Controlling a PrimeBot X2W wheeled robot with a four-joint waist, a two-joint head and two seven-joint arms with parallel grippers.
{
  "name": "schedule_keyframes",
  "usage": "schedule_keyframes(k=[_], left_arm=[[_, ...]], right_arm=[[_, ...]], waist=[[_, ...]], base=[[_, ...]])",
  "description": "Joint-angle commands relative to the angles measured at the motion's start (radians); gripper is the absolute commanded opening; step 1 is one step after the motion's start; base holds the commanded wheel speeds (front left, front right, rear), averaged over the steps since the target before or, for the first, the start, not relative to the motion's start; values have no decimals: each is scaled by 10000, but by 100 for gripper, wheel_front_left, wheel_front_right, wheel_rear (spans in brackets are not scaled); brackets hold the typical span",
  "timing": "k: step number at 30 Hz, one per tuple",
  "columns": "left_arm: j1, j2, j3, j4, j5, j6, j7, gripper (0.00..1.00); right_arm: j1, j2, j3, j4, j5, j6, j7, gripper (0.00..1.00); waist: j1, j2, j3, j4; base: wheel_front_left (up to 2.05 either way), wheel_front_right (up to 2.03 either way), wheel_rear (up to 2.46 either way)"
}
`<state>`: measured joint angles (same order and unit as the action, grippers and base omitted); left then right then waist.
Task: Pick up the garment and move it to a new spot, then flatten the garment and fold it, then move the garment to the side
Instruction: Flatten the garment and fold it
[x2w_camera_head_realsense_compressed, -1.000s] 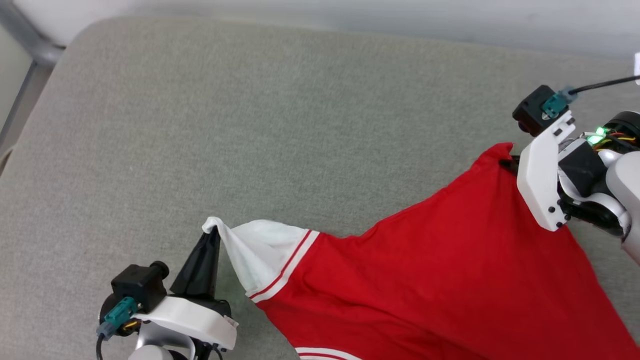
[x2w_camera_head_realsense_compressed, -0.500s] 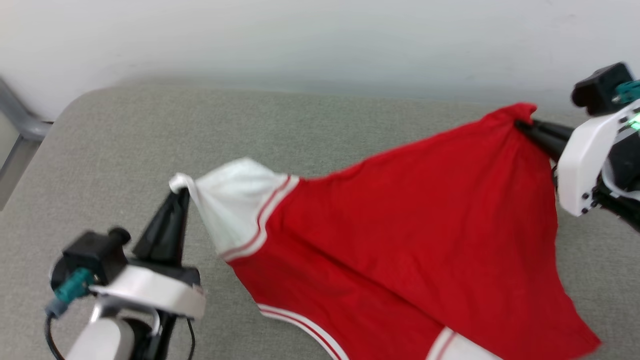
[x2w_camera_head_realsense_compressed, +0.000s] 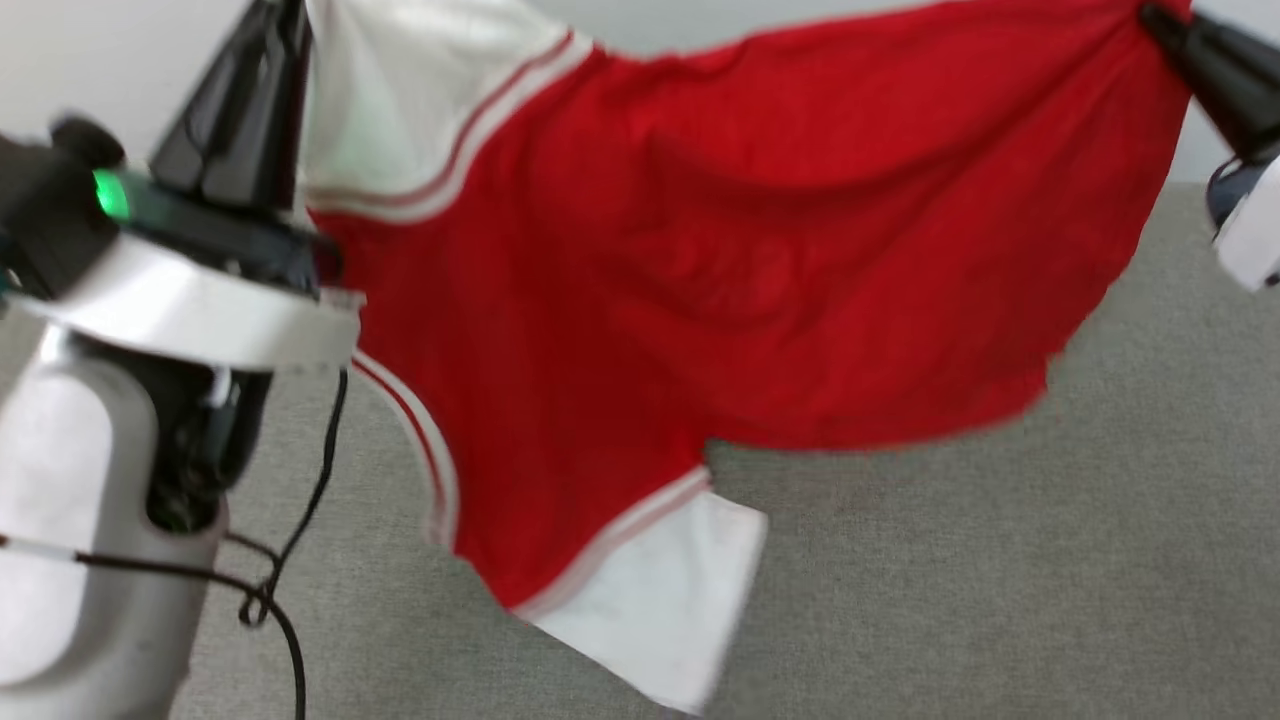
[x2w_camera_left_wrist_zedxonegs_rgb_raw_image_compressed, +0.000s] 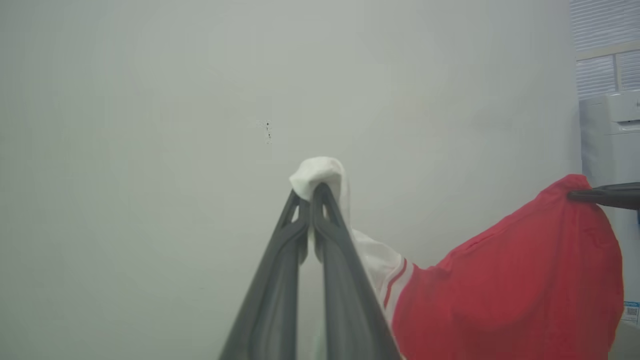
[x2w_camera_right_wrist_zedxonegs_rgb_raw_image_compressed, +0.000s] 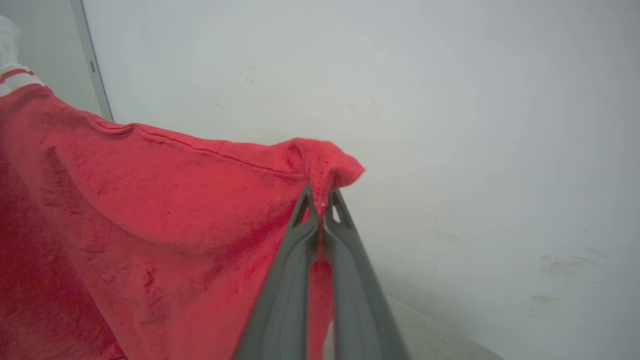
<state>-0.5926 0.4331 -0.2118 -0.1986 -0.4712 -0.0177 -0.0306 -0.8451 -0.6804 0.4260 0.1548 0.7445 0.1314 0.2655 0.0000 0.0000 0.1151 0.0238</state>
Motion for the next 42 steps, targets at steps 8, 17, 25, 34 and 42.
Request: schedule_keyframes(k=[8, 17, 25, 34, 42], left_arm=[[-2795, 38, 39, 645, -138, -363, 407, 0], [-6394, -20, -172, 2100, -10, -758, 576, 0], [-9501, -210, -347, 3977, -120, -958, 448, 0], [-12350, -198, -575, 5972, 147, -1064, -143, 0], [-13185, -72, -1015, 7055, 55, -1097, -578, 0]], right_arm=[[-942, 705, -1491, -777, -930, -15, 491, 0], [-3228, 1234, -2223, -580, -1535, -15, 1287, 0], [-6137, 1647, -2018, 1128, -2124, -13, 947, 0], [-8974, 1823, -1373, 3001, -2450, -13, 304, 0], [-10137, 1850, -729, 4131, -2257, -15, -170, 0]], waist=[[0, 0, 978, -213], [0, 0, 2850, -292], [0, 0, 4337, -322], [0, 0, 5259, -434], [0, 0, 5743, -300]], base=[[0, 0, 0], [0, 0, 0], [0, 0, 0], [0, 0, 0], [0, 0, 0]])
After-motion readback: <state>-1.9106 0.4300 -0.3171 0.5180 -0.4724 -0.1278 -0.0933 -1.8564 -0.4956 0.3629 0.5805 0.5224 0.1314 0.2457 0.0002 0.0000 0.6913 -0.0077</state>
